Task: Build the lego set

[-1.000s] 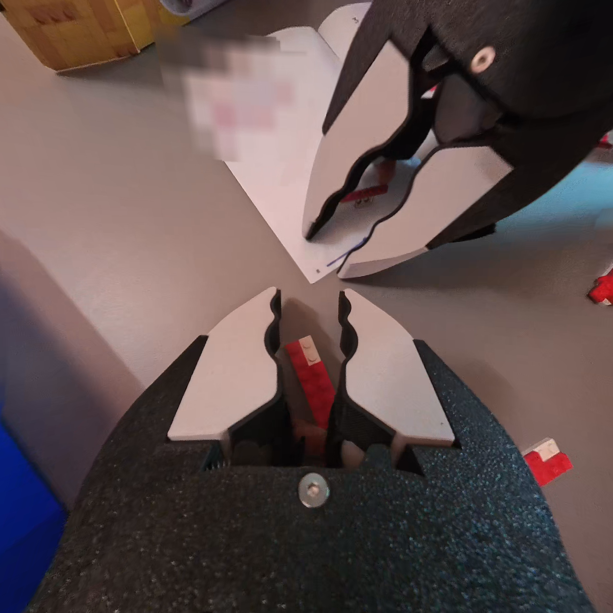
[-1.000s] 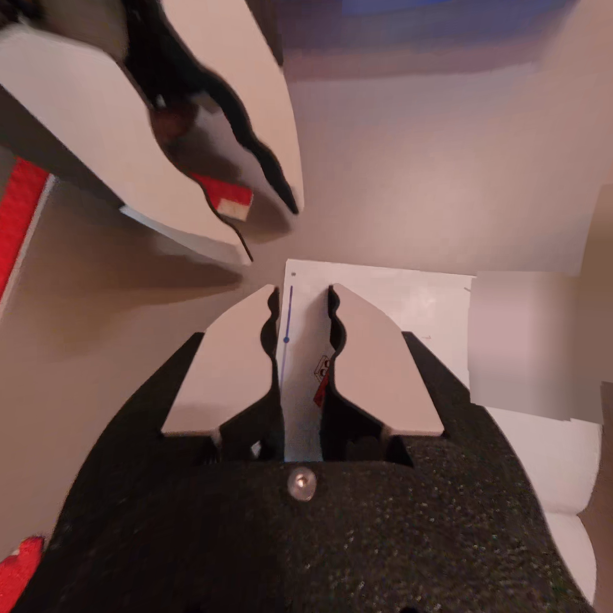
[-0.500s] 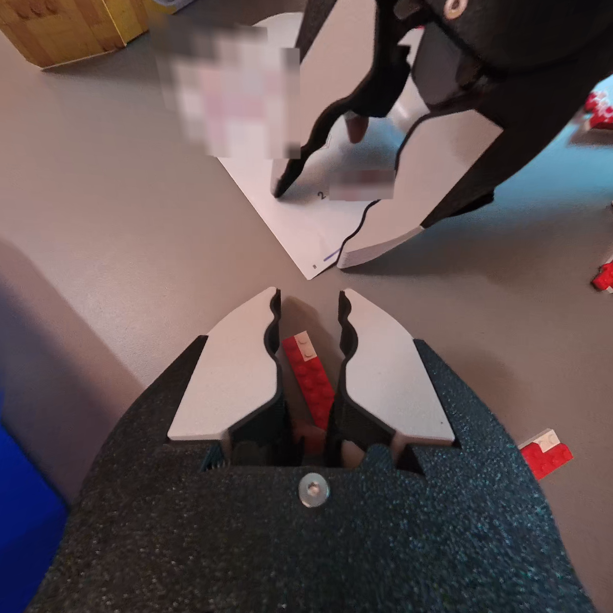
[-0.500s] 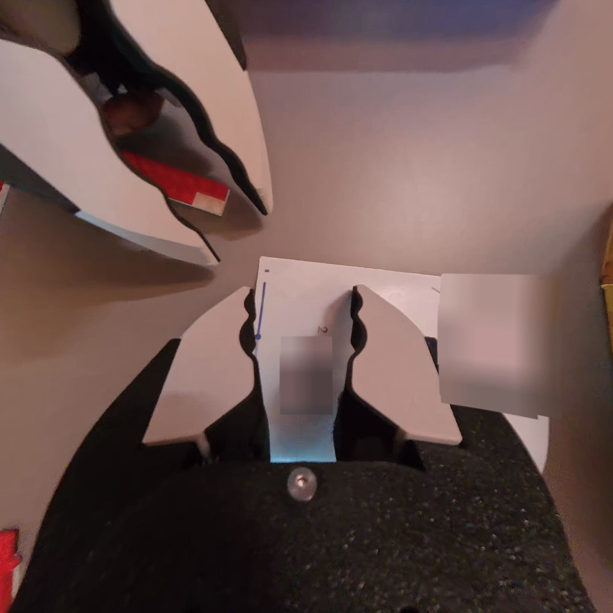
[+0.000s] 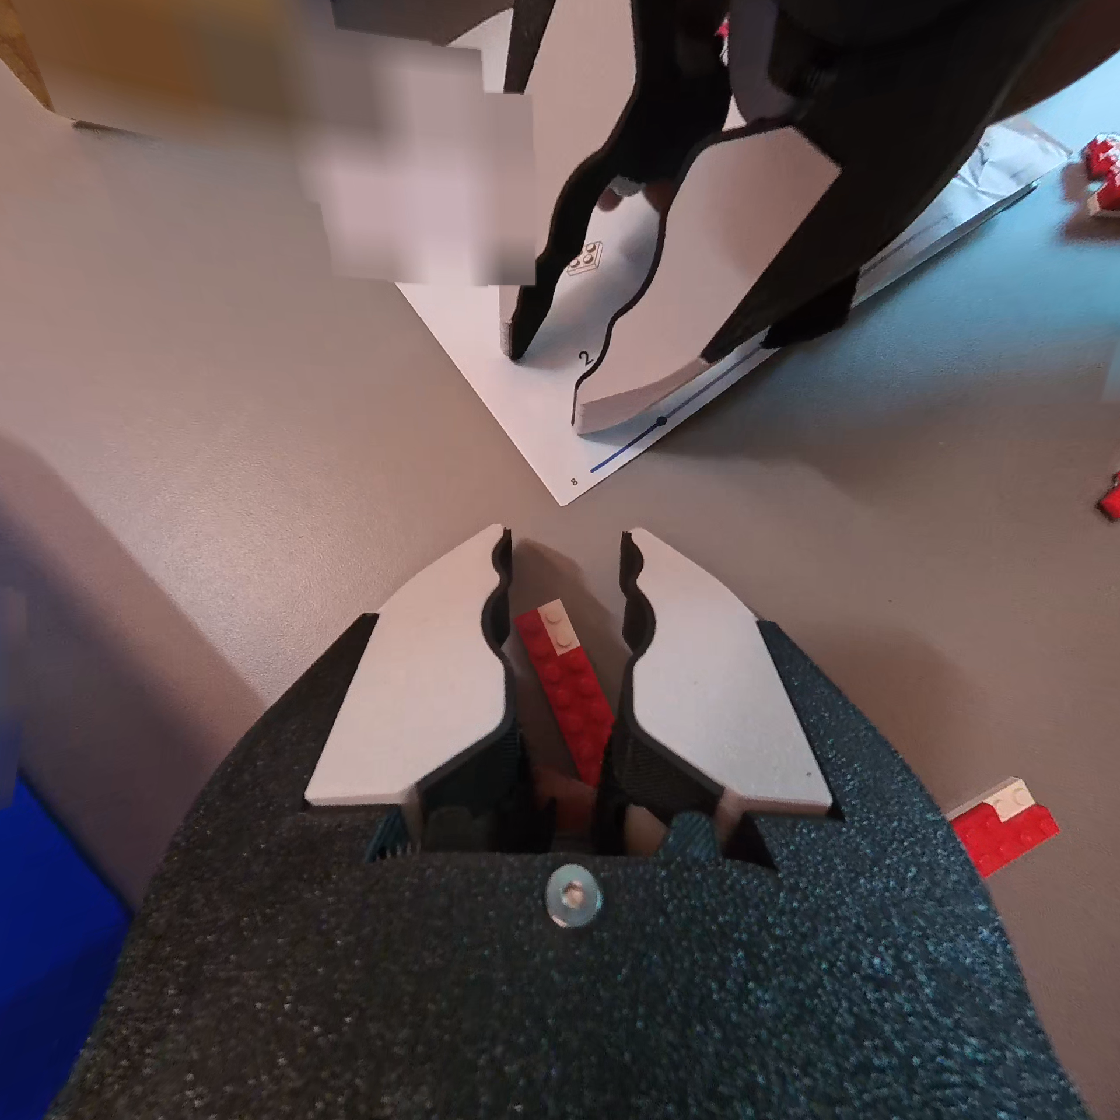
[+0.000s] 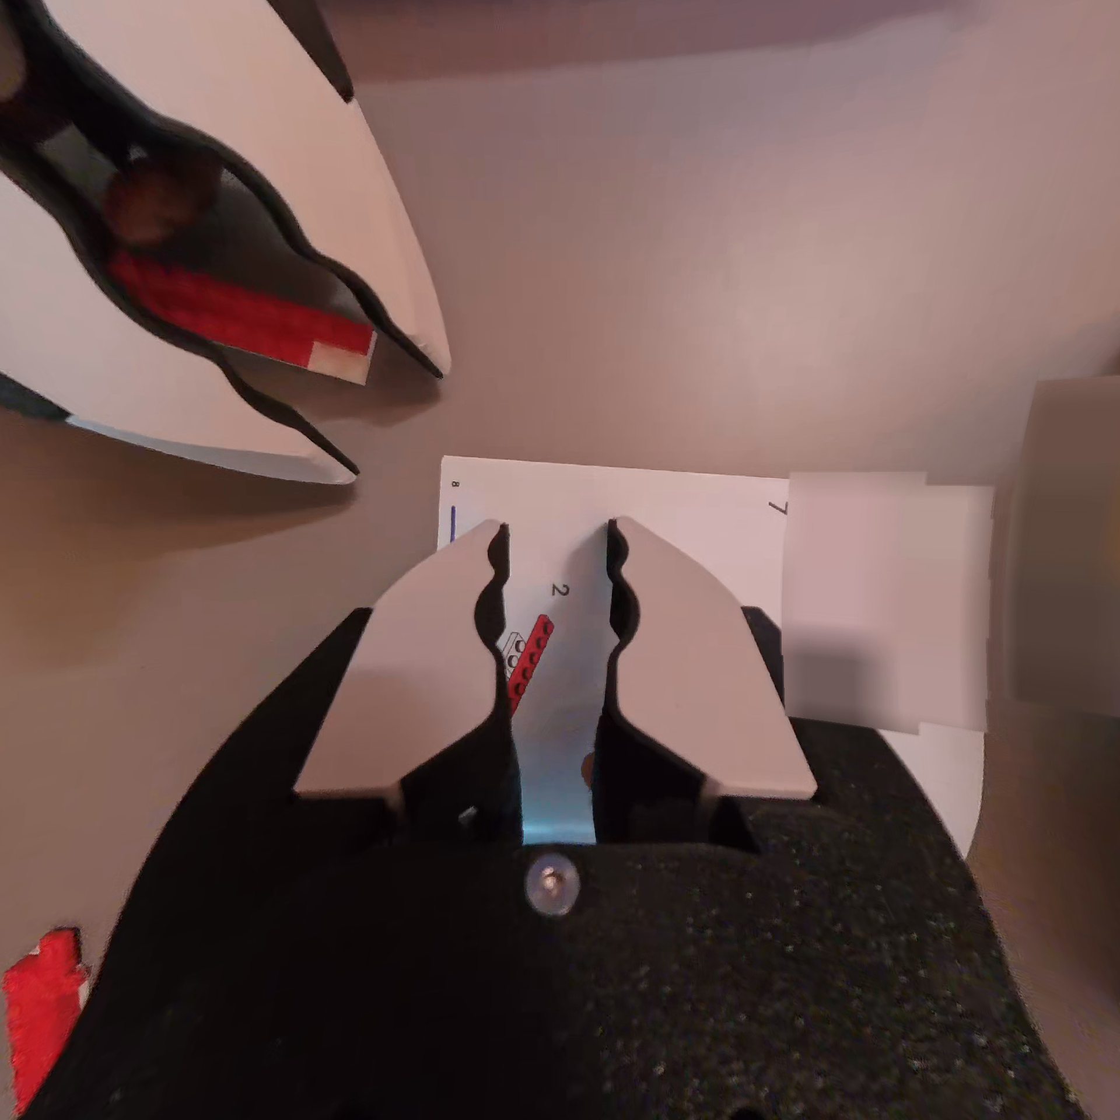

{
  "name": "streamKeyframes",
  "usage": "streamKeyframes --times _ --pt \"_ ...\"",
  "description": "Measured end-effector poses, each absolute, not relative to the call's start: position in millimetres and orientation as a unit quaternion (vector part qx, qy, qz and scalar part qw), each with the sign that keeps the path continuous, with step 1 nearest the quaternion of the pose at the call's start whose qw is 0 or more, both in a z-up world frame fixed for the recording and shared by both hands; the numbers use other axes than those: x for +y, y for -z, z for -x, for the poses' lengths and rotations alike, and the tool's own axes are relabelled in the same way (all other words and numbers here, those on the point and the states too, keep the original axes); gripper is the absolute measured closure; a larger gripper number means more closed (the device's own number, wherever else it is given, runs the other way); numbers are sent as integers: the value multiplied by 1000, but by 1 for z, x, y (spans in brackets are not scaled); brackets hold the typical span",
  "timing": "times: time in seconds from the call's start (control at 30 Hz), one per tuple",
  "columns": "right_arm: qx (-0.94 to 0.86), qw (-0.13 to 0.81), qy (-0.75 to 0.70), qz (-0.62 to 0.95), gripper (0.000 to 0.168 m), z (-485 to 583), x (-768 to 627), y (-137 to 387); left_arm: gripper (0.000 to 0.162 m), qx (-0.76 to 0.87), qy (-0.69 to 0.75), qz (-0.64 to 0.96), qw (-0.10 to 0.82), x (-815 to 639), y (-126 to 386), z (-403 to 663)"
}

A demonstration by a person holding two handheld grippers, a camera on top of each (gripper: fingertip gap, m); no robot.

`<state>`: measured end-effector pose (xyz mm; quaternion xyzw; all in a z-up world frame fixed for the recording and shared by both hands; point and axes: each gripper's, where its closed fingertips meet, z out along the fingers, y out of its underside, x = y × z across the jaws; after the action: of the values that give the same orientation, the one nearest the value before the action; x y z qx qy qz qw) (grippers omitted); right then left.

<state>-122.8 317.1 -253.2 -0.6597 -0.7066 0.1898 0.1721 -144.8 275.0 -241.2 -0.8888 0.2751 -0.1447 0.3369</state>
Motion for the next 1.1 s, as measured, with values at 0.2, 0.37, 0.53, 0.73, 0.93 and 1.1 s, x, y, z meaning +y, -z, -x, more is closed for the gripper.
streamKeyframes --times 0.2,0.37,0.53,0.73,0.93,1.1 --pt "-711 171 -207 650 168 123 311 254 128 274 144 889 338 275 241 145" --pt "-713 186 -218 640 168 123 310 253 128 277 145 889 334 275 242 144" --pt "-687 147 -280 654 117 125 300 247 128 278 139 889 336 275 242 145" --pt "-695 176 -197 669 95 122 313 254 128 281 135 889 336 275 242 146" --pt "-604 194 -171 753 84 122 332 244 127 285 130 892 326 274 247 147" --pt "-539 206 -123 808 70 115 342 240 127 282 133 894 323 274 248 147"
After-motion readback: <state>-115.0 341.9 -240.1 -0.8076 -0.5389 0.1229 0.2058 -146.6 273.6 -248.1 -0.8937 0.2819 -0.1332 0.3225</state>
